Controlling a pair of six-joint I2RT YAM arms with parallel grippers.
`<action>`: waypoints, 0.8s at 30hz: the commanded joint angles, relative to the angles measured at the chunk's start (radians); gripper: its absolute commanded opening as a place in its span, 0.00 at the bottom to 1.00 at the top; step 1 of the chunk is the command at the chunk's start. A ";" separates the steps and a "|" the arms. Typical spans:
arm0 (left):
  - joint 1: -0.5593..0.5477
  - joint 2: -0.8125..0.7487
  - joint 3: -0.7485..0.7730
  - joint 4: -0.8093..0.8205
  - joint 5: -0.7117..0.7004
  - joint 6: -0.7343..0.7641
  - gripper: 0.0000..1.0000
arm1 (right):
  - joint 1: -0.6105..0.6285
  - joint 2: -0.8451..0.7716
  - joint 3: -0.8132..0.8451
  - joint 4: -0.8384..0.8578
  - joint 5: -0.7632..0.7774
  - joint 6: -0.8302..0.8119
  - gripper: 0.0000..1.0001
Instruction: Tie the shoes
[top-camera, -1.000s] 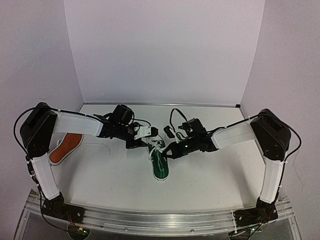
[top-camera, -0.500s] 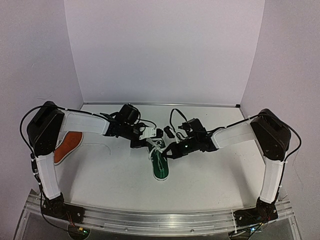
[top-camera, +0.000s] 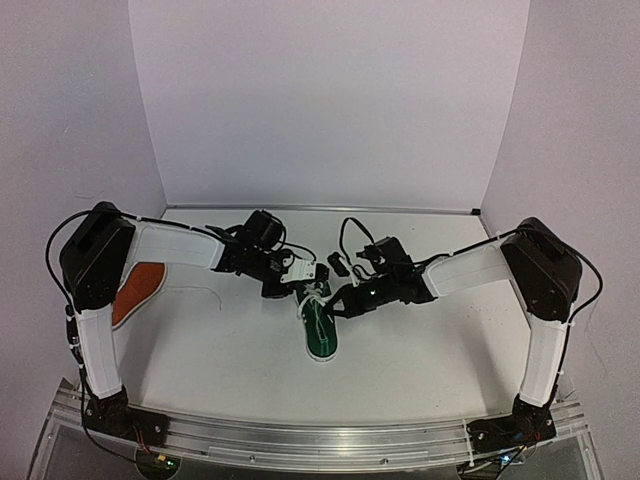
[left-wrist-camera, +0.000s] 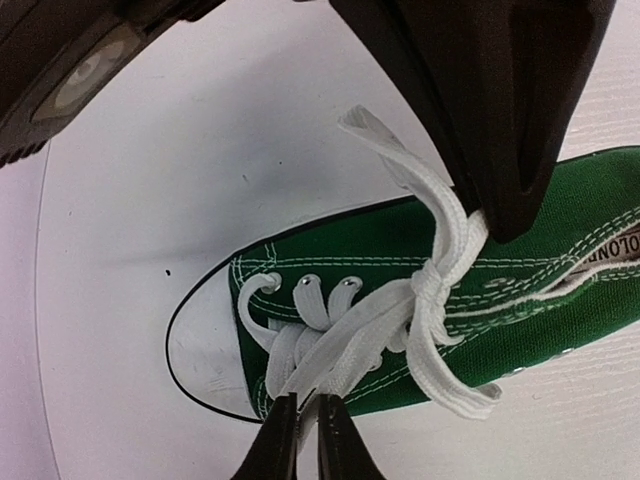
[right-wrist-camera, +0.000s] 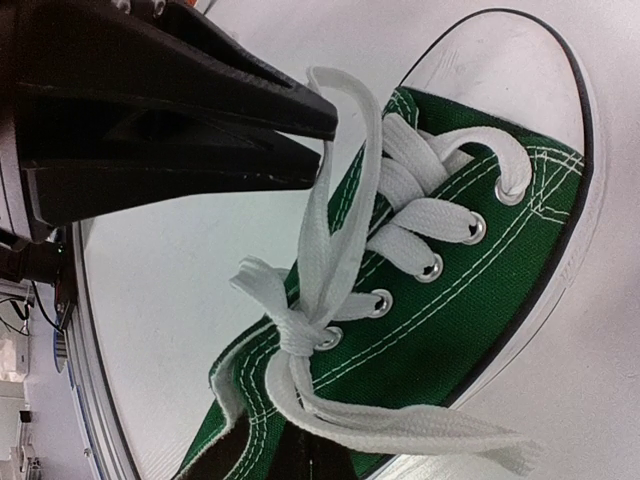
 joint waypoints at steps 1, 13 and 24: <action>-0.006 0.007 0.043 -0.013 -0.012 0.015 0.04 | 0.007 -0.019 0.015 -0.006 0.004 -0.005 0.00; -0.005 -0.005 0.026 0.030 -0.068 -0.015 0.00 | 0.007 -0.049 -0.035 -0.014 0.020 -0.001 0.00; -0.004 -0.011 0.021 0.042 -0.094 -0.031 0.00 | 0.007 -0.091 -0.092 -0.021 0.035 -0.001 0.00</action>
